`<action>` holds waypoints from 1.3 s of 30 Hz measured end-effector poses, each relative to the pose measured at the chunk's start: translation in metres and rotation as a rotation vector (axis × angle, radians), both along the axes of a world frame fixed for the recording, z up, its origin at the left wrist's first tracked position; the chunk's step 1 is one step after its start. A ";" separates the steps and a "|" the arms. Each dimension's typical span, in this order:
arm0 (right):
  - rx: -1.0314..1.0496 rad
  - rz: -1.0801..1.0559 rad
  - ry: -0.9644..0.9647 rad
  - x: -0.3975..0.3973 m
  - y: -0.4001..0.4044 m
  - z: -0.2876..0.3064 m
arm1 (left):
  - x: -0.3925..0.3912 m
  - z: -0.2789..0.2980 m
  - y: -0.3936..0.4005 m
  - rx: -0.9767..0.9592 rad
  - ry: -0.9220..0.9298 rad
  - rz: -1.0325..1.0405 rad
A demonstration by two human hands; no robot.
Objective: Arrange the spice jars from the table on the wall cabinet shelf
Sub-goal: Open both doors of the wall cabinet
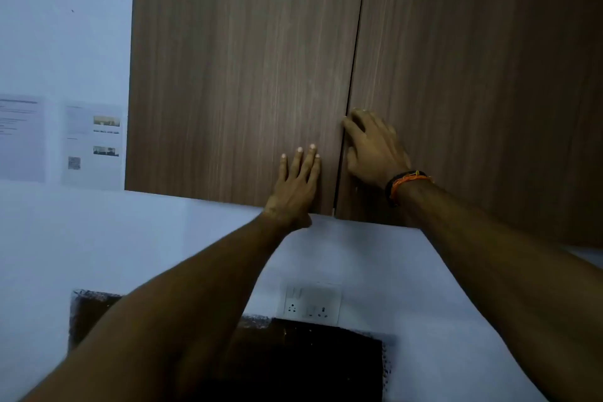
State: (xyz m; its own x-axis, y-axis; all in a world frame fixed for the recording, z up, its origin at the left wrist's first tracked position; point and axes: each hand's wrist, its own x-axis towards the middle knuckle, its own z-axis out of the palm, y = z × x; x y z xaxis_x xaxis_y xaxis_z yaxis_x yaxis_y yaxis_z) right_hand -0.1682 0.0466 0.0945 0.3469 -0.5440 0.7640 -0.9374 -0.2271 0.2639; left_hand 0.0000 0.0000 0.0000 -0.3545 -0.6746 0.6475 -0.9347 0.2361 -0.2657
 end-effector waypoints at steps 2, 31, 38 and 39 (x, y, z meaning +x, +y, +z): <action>-0.009 0.002 -0.008 -0.002 -0.004 0.002 | -0.002 0.002 -0.002 -0.025 -0.014 0.026; -0.192 0.447 -0.569 0.034 0.002 0.043 | 0.018 0.018 0.034 -0.314 -0.308 -0.048; -0.094 0.704 -0.991 0.051 0.009 0.052 | 0.032 0.020 0.066 -0.286 -0.355 -0.006; -0.102 0.737 -1.015 0.053 0.013 0.052 | 0.036 0.020 0.072 -0.307 -0.360 -0.013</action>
State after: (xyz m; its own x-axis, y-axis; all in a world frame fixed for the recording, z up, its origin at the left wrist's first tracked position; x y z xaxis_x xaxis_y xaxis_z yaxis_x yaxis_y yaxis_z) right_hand -0.1153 0.0596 0.1468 -0.2245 -0.3942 0.8912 -0.3874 -0.8031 -0.4528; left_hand 0.0360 0.0717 0.0202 -0.6003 -0.4648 0.6508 -0.7677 0.1069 -0.6318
